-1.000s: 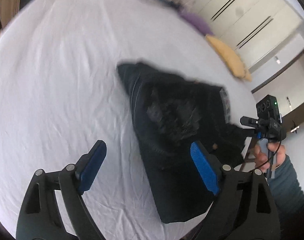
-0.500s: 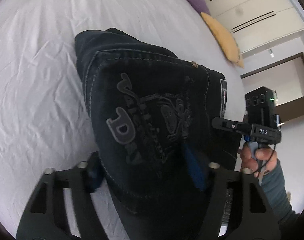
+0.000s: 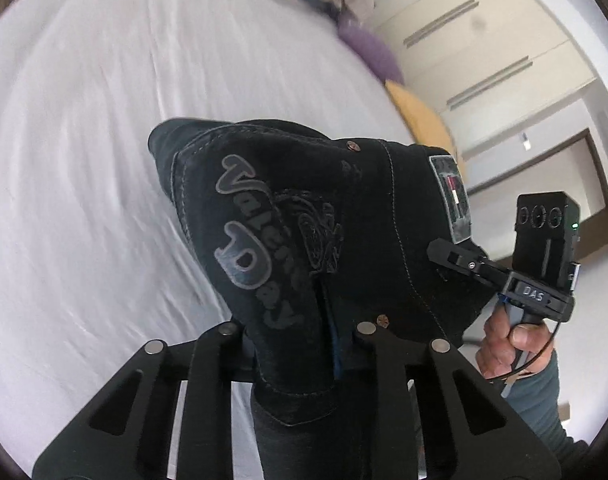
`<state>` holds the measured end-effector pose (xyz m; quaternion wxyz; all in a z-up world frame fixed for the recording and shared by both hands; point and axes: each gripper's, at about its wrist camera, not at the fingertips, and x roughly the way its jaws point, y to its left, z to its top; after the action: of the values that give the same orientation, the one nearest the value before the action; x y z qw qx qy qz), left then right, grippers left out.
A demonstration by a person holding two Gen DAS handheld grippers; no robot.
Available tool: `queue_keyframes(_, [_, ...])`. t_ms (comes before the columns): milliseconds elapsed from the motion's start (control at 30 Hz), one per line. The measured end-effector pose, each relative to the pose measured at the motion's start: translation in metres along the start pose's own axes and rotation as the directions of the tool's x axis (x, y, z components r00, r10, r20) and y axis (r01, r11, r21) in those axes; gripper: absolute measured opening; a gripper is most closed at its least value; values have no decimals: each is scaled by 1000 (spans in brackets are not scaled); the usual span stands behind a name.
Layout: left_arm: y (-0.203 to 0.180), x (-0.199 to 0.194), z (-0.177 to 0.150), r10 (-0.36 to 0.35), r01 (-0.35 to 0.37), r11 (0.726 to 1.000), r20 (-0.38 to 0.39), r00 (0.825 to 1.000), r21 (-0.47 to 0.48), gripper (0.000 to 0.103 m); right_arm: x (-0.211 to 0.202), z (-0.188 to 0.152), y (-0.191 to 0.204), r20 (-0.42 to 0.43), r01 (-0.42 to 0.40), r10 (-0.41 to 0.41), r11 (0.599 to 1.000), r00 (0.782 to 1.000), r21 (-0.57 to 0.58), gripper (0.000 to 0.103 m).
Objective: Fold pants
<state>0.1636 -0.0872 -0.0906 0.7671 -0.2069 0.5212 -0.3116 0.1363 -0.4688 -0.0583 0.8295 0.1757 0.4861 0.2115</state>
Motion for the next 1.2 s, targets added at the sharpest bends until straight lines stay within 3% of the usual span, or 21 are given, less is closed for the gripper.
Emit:
queue_keyframes(67, [6,-13,18,19,-19,1000,32,999,6,21,14,24,7,4,-16,16,1000,1000,-12,21])
queue_keyframes(200, [23,-23,49,121,-123,992,78,990,29,22,59,65,7,-12,-60,60,998,998,2,21])
queue_keyframes(400, [85,8,72,187,-186,982,47,981,-27,24,133,93,-4,-85,-60,61,998,994,24,22])
queue_keyframes(467, [102,19,73,200,-198,979,38,979,-37,30,146,91,-19,-100,-60,65,996,993,59,29])
queue_keyframes(500, [111,26,70,200,-198,979,36,979,-44,33,153,89,-30,-103,-52,62,994,993,91,42])
queue_keyframes(533, [115,26,67,195,-193,980,40,980,-48,44,156,85,-40,-96,-38,50,992,994,124,59])
queue_keyframes(567, [120,28,64,198,-196,979,50,979,-52,57,157,82,-47,-86,-37,50,989,995,145,65])
queue_keyframes(633, [123,35,65,199,-193,978,75,977,-74,72,153,70,-62,-33,-101,109,978,994,181,68])
queue_keyframes(700, [126,38,61,175,-167,982,87,981,-84,72,145,58,-74,17,-162,162,962,987,218,69])
queue_keyframes(767, [122,29,58,234,-227,971,97,968,-76,74,133,50,-79,52,-171,163,949,985,266,73])
queue_keyframes(800, [116,20,58,280,-274,960,120,953,-64,74,123,44,-80,81,-163,146,944,986,288,75])
queue_keyframes(867, [97,-6,52,377,-381,924,215,901,-25,76,98,38,-72,136,-76,39,957,990,280,76])
queue_keyframes(900, [80,-30,50,437,-458,889,298,849,1,77,83,35,-61,168,-10,-33,967,985,253,81])
queue_keyframes(933, [65,-44,47,462,-500,866,361,810,16,83,65,32,-44,197,92,-136,971,971,220,90])
queue_keyframes(967, [49,-58,44,474,-533,846,416,776,31,99,55,29,-30,219,160,-201,968,955,191,93])
queue_keyframes(1067, [-4,-107,27,463,-624,778,603,650,76,103,18,26,30,359,313,-310,948,880,51,97])
queue_keyframes(1100, [-31,-127,15,455,-672,737,679,576,75,103,3,24,54,425,355,-326,935,845,12,102])
queue_keyframes(1133, [-50,-138,11,450,-702,709,722,525,69,103,-13,21,78,493,393,-337,919,802,-11,103])
queue_keyframes(1167, [-73,-151,4,437,-737,673,775,456,55,103,-26,18,95,545,409,-329,912,771,-28,103])
queue_keyframes(1200, [-91,-162,-2,431,-761,647,808,403,35,103,-41,14,118,604,425,-314,904,733,-45,103])
